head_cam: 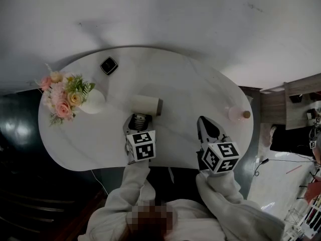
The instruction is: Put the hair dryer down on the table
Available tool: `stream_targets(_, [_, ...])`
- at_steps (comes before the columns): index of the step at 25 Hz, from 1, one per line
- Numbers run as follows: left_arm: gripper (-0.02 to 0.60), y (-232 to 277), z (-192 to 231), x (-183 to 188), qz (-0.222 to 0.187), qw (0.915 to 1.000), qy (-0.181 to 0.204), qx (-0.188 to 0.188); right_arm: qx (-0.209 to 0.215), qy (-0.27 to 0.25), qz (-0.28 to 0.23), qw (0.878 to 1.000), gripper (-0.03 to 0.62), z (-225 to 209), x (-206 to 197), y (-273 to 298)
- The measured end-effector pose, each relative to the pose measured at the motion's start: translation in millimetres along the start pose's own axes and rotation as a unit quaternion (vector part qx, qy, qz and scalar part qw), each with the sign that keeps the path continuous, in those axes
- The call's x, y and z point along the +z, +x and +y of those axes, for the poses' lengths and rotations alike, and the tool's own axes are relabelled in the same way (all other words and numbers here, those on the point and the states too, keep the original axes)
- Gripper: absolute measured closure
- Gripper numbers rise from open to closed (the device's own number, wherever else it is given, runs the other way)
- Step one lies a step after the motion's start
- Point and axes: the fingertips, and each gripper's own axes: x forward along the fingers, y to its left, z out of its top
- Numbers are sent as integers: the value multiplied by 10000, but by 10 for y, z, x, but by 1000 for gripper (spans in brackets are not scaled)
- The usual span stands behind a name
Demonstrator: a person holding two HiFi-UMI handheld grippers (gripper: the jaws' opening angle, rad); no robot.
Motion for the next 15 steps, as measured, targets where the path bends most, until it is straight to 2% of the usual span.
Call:
stream_targets(8, [343,-2,4,9,-1,10000,67,-57,-31,5,-50,10000,545,17,8,-70])
stream_targets(11, [295,-16,-23,16,0,9996,214,-161,-40,1,-82,10000,545,28,26,-106])
stream_targets(15, [287,-49,-78,14,-7,9992,263,-290,-57,-4,-122,9999,545,29,48,-157])
